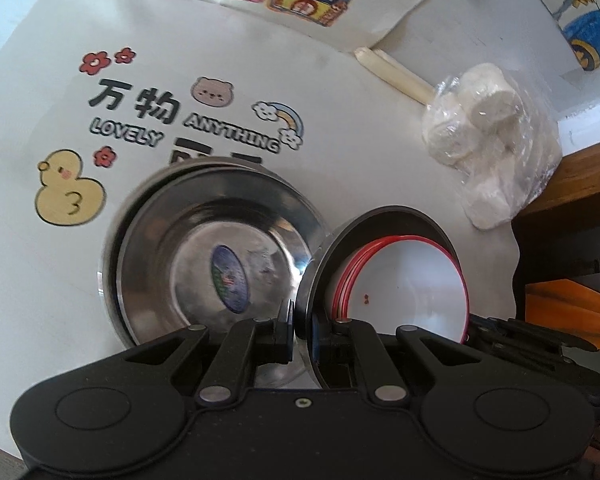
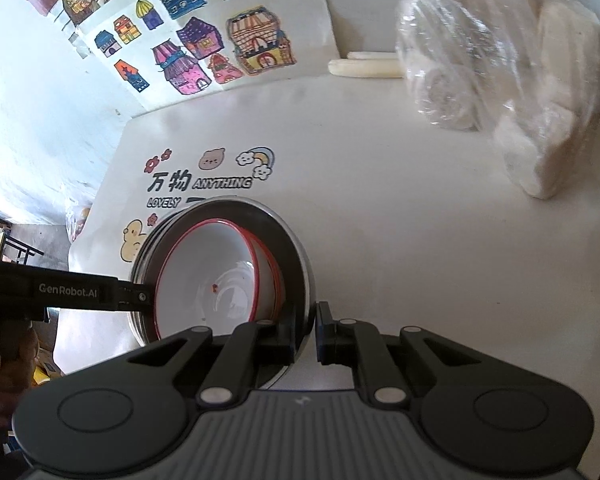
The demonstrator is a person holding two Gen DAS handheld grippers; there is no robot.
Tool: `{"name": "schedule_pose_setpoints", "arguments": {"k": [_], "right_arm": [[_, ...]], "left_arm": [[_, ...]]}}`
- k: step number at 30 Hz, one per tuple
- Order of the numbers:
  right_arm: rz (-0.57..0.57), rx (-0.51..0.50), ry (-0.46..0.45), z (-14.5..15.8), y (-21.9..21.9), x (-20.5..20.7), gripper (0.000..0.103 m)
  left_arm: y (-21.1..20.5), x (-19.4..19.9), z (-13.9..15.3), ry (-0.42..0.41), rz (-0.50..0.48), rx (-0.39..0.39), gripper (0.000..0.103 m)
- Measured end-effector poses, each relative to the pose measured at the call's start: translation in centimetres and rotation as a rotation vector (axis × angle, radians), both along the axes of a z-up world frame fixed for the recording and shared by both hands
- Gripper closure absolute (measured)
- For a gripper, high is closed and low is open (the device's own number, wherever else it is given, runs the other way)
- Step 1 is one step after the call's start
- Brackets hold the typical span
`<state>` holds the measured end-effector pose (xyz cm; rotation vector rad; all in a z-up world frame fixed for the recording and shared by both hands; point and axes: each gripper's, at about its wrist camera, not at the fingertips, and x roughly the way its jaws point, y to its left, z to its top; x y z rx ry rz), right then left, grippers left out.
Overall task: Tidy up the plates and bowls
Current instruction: 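Lift the bowl stack with both grippers and carry it over the steel plates, then lower the bowl stack onto the steel plate stack with both grippers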
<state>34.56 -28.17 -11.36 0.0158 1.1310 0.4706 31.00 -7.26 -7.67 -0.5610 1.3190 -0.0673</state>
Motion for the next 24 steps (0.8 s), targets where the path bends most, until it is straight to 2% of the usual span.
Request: {"name": "schedule_pose_setpoints", "arguments": {"k": [11,24], "right_arm": [[-0.011,0.011,0.016,-0.9,3.7,0.2,0.092],[-0.056,0.024,0.04,-2.3,5.8,0.3,0.092]], "left_arm": [[3.8,-0.1,-0.4,0.017,-0.013,0.012,0.096],[5.9,0.9,-1.6,0.046,-0.078,0.029,0.096]]}}
